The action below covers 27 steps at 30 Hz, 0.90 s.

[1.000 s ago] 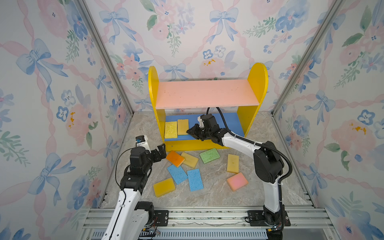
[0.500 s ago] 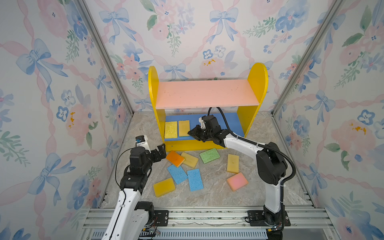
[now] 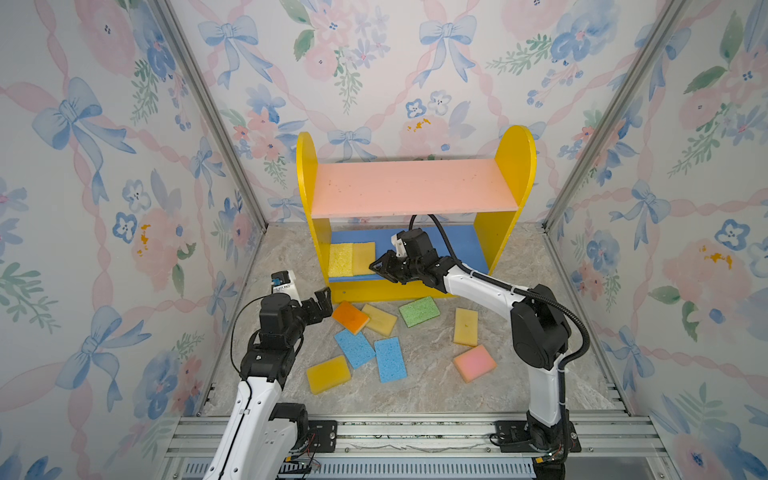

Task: Place and organize the cleaning sponges onto the shelf
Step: 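Press the green-backed sponge upright against the plain yellow sponge with the right gripper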

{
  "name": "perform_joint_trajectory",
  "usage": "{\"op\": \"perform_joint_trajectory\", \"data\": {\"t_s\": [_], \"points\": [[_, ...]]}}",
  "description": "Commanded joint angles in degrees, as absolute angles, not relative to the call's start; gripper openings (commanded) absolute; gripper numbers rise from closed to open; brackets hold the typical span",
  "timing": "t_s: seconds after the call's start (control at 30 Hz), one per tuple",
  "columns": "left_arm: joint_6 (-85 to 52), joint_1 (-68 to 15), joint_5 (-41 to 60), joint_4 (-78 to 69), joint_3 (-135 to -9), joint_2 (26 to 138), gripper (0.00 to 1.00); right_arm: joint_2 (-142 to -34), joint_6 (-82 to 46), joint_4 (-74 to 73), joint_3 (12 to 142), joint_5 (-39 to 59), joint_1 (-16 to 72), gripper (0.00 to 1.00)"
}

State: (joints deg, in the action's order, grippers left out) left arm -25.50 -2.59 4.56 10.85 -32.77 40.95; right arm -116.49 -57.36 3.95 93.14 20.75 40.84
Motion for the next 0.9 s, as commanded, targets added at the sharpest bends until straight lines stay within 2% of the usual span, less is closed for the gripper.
{"op": "perform_joint_trajectory", "data": {"t_s": [0.0, 0.23, 0.63, 0.87], "points": [[-24.8, -2.2, 5.4, 10.7, -32.7, 40.9, 0.98, -117.5, -56.6, 5.0, 94.2, 21.3, 41.3, 0.34], [-24.8, -2.2, 5.4, 10.7, -32.6, 40.9, 0.98, -116.0, -54.5, 7.8, 93.5, 19.6, 40.9, 0.44], [-24.9, -2.1, 5.4, 10.7, -32.5, 40.6, 0.98, -119.9, -38.7, 27.9, 104.4, 10.6, 43.8, 0.51], [-24.9, -2.0, 6.0, 10.4, -32.4, 40.7, 0.98, -119.5, -34.6, 31.5, 105.8, 7.3, 44.1, 0.59]]}}
